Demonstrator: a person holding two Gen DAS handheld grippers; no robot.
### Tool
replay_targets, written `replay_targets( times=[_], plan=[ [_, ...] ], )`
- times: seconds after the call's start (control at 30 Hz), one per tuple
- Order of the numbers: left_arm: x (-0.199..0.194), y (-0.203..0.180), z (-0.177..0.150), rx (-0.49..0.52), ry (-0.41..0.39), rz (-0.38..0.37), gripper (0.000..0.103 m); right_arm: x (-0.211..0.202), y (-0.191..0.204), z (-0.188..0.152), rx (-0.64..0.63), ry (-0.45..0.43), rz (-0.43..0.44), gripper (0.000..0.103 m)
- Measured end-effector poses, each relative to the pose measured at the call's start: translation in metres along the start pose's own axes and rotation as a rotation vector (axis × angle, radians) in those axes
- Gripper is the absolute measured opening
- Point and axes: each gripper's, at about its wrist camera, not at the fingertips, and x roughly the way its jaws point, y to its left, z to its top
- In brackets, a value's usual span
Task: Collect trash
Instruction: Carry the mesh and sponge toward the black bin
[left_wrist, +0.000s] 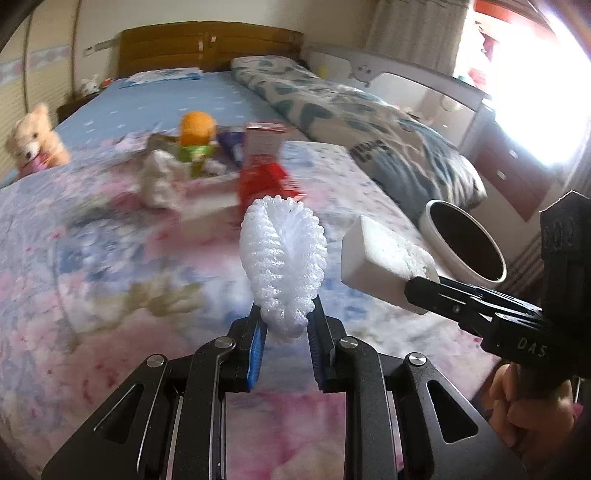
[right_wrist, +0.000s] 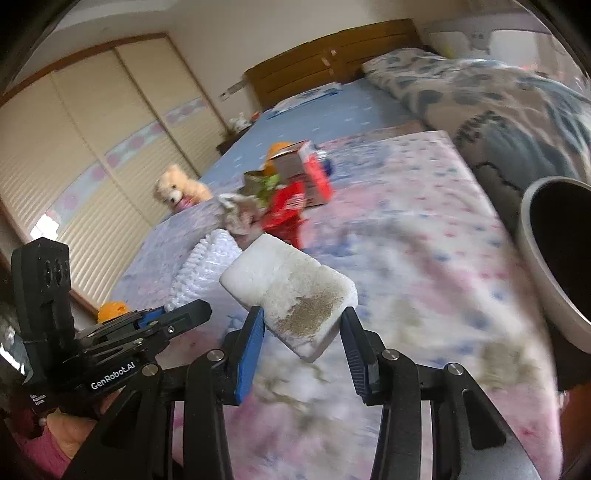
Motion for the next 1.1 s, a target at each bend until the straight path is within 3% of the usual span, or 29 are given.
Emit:
replay_targets(
  times=[1.1],
  plan=[
    [0.044,-0.143,0.027,0.246,0.046,-0.166,0.020,-0.112,-0.132,-0.006,0.210,-0.184,-0.229,0.043]
  ],
)
